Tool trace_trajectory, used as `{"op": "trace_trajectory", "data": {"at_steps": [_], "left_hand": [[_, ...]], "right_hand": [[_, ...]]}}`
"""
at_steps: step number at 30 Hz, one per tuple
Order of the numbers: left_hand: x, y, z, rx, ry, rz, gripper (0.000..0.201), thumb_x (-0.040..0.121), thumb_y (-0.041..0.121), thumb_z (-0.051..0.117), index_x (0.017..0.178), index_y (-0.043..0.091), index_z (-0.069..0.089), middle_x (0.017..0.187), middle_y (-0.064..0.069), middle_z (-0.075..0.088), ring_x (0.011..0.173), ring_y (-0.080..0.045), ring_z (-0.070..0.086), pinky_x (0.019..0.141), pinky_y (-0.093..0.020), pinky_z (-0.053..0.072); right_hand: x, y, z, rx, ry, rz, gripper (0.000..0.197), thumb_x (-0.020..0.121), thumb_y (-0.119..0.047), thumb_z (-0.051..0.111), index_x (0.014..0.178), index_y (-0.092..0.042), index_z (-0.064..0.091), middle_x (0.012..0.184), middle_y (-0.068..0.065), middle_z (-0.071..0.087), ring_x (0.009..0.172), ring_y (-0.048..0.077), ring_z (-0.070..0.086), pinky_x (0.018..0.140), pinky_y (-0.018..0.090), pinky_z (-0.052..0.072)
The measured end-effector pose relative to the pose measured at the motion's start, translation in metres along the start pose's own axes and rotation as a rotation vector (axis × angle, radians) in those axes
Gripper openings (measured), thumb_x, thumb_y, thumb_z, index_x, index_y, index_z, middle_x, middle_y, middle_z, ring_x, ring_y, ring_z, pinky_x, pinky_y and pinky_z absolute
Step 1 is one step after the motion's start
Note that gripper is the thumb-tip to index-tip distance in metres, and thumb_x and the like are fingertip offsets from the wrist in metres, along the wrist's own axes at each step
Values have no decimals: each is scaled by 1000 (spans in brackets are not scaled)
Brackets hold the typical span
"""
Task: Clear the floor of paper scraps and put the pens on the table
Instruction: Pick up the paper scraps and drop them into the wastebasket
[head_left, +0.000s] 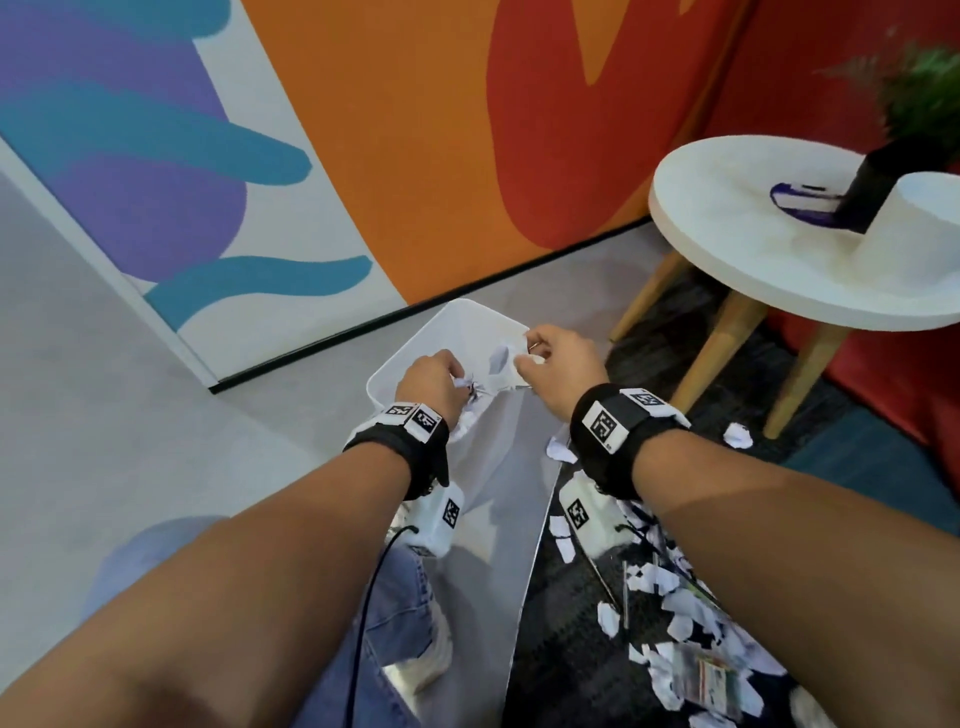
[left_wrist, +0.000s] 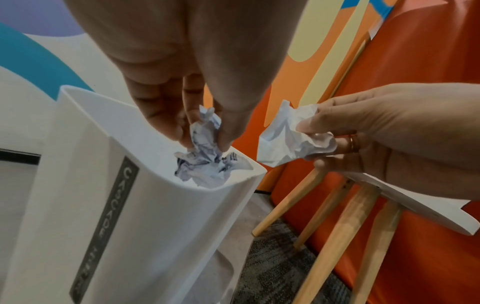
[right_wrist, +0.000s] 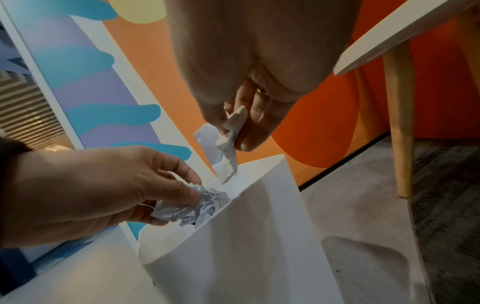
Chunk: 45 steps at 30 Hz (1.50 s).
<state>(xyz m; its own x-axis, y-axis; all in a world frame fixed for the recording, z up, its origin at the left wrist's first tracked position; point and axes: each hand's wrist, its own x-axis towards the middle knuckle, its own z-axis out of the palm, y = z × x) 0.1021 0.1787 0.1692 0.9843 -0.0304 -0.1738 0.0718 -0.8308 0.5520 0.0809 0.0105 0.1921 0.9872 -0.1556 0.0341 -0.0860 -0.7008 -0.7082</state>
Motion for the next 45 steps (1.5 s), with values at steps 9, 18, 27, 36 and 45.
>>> {"op": "trace_trajectory", "data": {"at_steps": [9, 18, 27, 36, 45], "left_hand": [[5, -7, 3, 96, -25, -15, 29, 87, 26, 63, 116, 21, 58, 117, -6, 59, 106, -26, 58, 92, -39, 47], [1, -2, 2, 76, -12, -10, 24, 87, 20, 56, 110, 23, 59, 115, -3, 58, 103, -24, 59, 93, -44, 47], [-7, 56, 22, 32, -8, 270, 19, 88, 22, 53, 105, 22, 62, 108, -3, 60, 97, -25, 59, 89, -41, 49], [-4, 79, 110, 30, -282, 280, 21, 86, 9, 51, 97, 18, 66, 100, -5, 68, 95, -26, 62, 79, -28, 47], [33, 42, 214, 173, -508, 98, 14, 85, 14, 55, 89, 27, 56, 109, -5, 66, 103, -27, 61, 81, -25, 42]], "right_hand": [[29, -12, 16, -65, 40, 18, 9, 82, -20, 58, 90, -19, 61, 82, 2, 66, 78, 25, 59, 70, 29, 49], [37, -3, 49, -79, -134, 111, 14, 83, -34, 62, 97, -28, 62, 100, -2, 68, 88, 19, 63, 79, 30, 53], [27, 47, 9, -57, 24, 118, 16, 89, -25, 54, 98, -20, 65, 81, -4, 67, 87, 24, 63, 80, 33, 51], [6, 167, -3, -135, -130, 408, 19, 86, -21, 55, 69, -27, 59, 91, 7, 71, 88, 30, 64, 80, 35, 54], [-3, 270, 33, -183, -404, 511, 13, 79, -21, 70, 84, -26, 59, 97, 7, 69, 89, 26, 64, 82, 35, 54]]}}
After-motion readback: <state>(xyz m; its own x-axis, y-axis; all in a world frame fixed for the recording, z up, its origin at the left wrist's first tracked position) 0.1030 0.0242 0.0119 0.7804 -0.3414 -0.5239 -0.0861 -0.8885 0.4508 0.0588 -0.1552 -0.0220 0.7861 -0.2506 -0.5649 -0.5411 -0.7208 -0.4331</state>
